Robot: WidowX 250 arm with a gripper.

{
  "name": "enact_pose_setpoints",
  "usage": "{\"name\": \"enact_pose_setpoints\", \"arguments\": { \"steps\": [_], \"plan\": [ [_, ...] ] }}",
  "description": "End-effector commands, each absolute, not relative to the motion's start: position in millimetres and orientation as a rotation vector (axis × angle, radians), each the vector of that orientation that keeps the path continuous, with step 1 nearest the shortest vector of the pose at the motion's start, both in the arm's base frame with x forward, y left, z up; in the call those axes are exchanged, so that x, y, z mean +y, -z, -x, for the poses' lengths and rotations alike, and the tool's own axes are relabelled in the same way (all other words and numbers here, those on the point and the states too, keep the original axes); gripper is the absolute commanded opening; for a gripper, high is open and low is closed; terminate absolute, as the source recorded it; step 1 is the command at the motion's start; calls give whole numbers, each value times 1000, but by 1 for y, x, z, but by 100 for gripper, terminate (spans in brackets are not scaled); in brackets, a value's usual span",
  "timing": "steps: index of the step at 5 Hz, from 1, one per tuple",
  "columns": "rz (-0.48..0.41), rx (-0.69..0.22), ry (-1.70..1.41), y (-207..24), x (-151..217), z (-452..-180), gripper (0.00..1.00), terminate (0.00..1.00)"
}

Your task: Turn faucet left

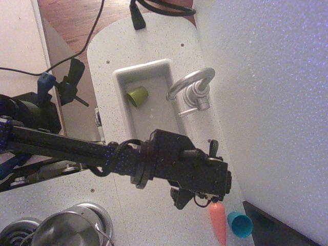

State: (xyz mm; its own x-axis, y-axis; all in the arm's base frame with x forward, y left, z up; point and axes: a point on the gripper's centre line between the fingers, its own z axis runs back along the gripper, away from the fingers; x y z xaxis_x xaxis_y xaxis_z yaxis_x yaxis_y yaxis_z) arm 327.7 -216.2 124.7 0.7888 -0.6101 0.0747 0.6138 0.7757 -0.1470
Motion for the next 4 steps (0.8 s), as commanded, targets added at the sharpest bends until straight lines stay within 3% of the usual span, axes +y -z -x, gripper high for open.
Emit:
{"name": "enact_pose_setpoints", "arguments": {
  "steps": [1,2,4],
  "plan": [
    [167,-23,662,-125,-216,-328,100,0],
    [192,-101,577,-130,-179,-325,100,0],
    [103,-135,522,-131,-146,-318,100,0]
  ]
}}
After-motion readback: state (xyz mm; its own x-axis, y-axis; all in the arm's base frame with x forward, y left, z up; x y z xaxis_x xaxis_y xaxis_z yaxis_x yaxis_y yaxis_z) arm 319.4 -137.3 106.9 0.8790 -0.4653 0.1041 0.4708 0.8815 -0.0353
